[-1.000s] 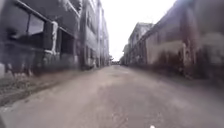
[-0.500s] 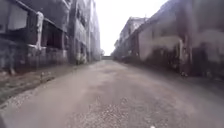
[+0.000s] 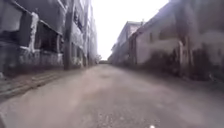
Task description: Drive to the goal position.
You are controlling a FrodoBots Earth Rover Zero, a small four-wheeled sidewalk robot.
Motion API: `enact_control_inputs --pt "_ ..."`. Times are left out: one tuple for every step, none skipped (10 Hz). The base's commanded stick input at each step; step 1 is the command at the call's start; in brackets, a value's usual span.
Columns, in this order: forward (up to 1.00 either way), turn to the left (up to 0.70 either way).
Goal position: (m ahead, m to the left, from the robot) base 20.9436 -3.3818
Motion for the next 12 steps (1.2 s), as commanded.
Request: enact_control_inputs --pt "0.5 0.0" --pt "0.5 0.0" --pt "0.5 0.0" --pt "0.5 0.0" --pt "0.5 0.0" --pt "0.5 0.0" --pt "0.5 0.0" --pt "0.5 0.0" --pt "0.5 0.0" --pt "0.5 0.0" --pt "0.5 0.0" --pt "0.5 0.0"
